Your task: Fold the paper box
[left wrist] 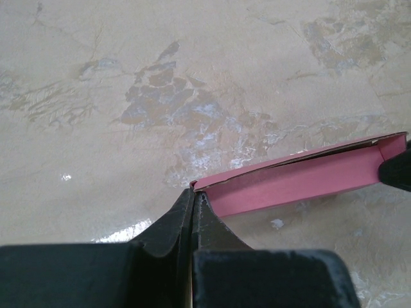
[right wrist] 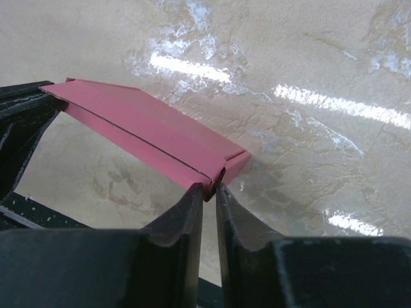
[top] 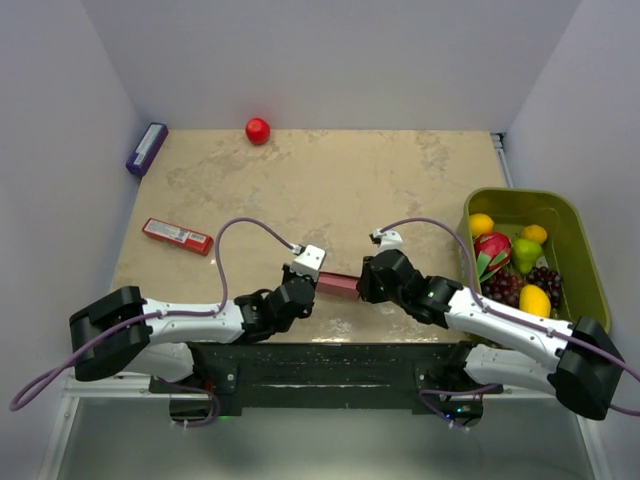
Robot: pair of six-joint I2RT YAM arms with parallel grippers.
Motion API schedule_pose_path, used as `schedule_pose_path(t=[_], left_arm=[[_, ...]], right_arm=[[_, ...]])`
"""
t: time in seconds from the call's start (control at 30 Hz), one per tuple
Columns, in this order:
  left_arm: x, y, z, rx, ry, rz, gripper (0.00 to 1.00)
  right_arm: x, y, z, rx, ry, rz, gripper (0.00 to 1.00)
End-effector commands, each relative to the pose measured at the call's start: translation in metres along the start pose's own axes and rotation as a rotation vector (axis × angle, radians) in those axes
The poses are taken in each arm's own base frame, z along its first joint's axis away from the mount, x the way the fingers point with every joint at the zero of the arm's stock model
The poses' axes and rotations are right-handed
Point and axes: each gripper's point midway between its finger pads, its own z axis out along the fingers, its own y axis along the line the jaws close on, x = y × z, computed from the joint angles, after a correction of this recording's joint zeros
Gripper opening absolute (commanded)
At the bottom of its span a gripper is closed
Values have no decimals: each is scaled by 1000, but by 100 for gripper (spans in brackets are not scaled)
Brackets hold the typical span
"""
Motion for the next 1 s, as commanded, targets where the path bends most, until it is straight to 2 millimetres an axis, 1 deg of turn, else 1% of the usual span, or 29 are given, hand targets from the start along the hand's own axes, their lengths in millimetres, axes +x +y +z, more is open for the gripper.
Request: schedule_pose_path(t=[0.0,0.03,0.1,0.13,0.2,0.23,0.4,0.53,0.83,0.93,0.97], left_arm=[[54,-5,-10,66,187,107,0],[53,-6,-10,67,189,109,0],[54,-6,-9,66,193,116,0],[54,-6,-9,65,195,117,0],[53,-7,-9,65,194,119,0],[53,-7,-9,65,196,120,0],[53,-7,-9,66,198,120,0],[53,-8,-9,68,201,122,0],[53,-9,-8,68,205,125,0],[53,-9,-8,70,205,125,0],[53,-9,-8,70,204,124,0]], right_arm=[[-10,4,-14,9,9,9,35],[-16,9,-18,-6,-6,14,41],[-21,10,-21,-6,-17,15,44],[-26,11,-24,-11,-28,17,48],[-29,10,-26,-2,-37,7,50],[-29,8,-26,5,-38,0,49],[-31,7,-26,8,-52,-11,38],[-27,4,-22,23,-37,-25,34],[-22,4,-14,24,-26,-32,25],[-18,3,-12,28,-19,-35,20],[-17,2,-11,28,-18,-35,16]])
